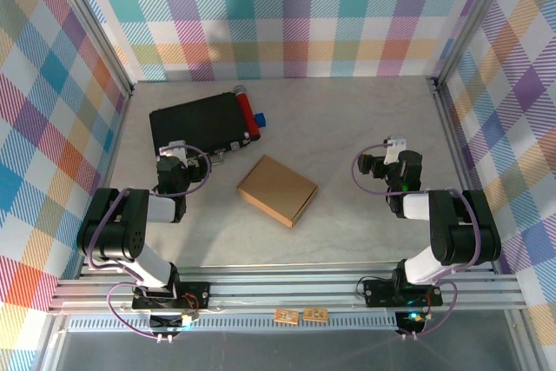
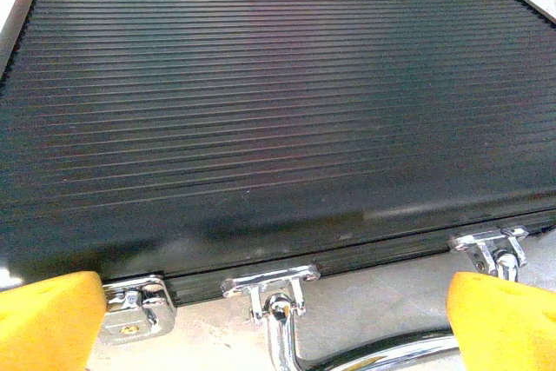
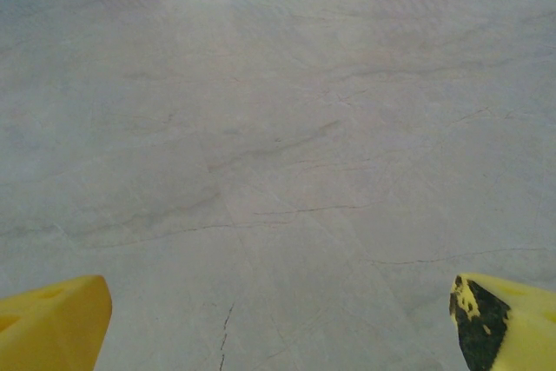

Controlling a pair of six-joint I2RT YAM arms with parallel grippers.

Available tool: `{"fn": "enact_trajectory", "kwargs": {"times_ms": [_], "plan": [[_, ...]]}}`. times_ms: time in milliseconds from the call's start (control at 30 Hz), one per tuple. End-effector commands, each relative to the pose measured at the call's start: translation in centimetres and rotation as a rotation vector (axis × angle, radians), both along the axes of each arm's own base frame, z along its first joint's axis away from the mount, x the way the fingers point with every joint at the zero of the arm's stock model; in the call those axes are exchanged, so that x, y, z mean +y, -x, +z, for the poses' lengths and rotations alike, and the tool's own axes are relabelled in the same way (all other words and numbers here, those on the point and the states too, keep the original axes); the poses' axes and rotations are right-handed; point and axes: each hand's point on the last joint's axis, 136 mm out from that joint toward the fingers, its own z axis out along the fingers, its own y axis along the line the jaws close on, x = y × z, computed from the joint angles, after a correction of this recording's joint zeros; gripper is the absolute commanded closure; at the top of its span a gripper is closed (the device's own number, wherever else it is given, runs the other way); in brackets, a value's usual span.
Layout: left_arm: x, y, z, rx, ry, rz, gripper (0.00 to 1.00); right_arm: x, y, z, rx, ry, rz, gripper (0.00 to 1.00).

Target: Fold the paper box

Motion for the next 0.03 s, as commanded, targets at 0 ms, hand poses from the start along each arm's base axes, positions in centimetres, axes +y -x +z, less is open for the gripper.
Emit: {"fn": "enact_trajectory", "kwargs": {"times_ms": [0], "plan": [[-0.47, -0.20, 0.44, -0.015, -0.008, -0.026, 0.00, -0.17, -0.14, 0.17, -0.006, -0.013, -0.011, 0.01]]}}
